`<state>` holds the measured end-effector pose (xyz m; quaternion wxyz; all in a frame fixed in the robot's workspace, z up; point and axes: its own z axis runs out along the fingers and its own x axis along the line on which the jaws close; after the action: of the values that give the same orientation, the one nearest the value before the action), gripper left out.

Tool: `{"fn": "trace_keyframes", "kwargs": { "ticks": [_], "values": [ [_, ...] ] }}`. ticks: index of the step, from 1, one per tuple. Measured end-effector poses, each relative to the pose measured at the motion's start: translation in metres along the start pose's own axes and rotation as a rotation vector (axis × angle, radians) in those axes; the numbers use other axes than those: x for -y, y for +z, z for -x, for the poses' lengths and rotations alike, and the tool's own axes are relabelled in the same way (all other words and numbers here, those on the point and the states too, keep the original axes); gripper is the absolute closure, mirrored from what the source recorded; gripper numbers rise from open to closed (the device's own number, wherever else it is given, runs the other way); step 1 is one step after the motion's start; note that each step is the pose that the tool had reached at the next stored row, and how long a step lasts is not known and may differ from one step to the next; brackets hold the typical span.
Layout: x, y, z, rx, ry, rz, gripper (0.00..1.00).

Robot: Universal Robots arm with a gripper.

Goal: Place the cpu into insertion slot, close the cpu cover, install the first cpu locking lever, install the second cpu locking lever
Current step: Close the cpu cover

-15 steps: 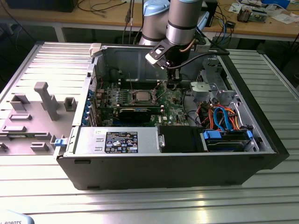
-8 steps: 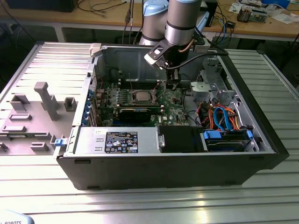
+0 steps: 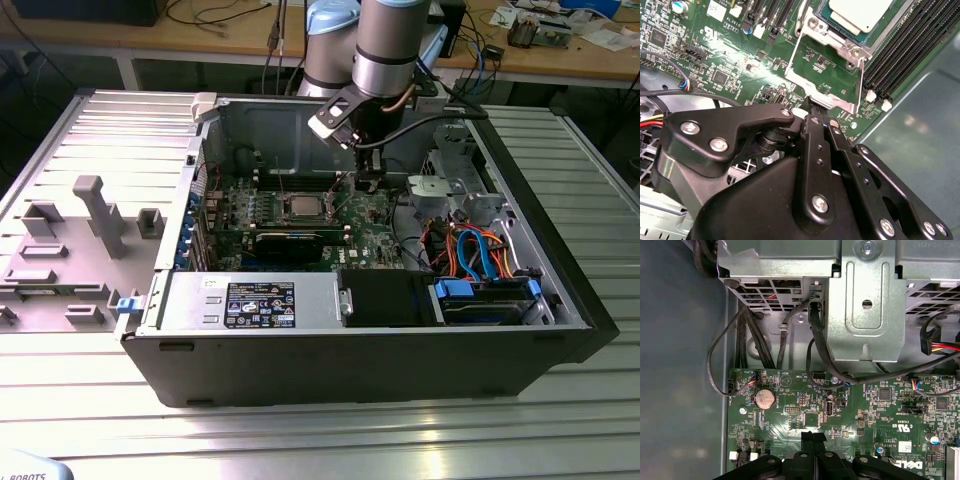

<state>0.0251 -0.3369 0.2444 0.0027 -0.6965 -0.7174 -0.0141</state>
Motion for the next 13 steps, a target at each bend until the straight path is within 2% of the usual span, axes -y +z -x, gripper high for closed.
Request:
{"fn": "trace_keyframes", "kwargs": {
  "ticks": [7,13],
  "values": [
    [0.0046,0.0002,-0.0001,-0.0001,0.000,0.0000,0.89],
    [0.0058,0.0002,-0.0002,0.0001,0.000,-0.0001,0.89]
  ]
}}
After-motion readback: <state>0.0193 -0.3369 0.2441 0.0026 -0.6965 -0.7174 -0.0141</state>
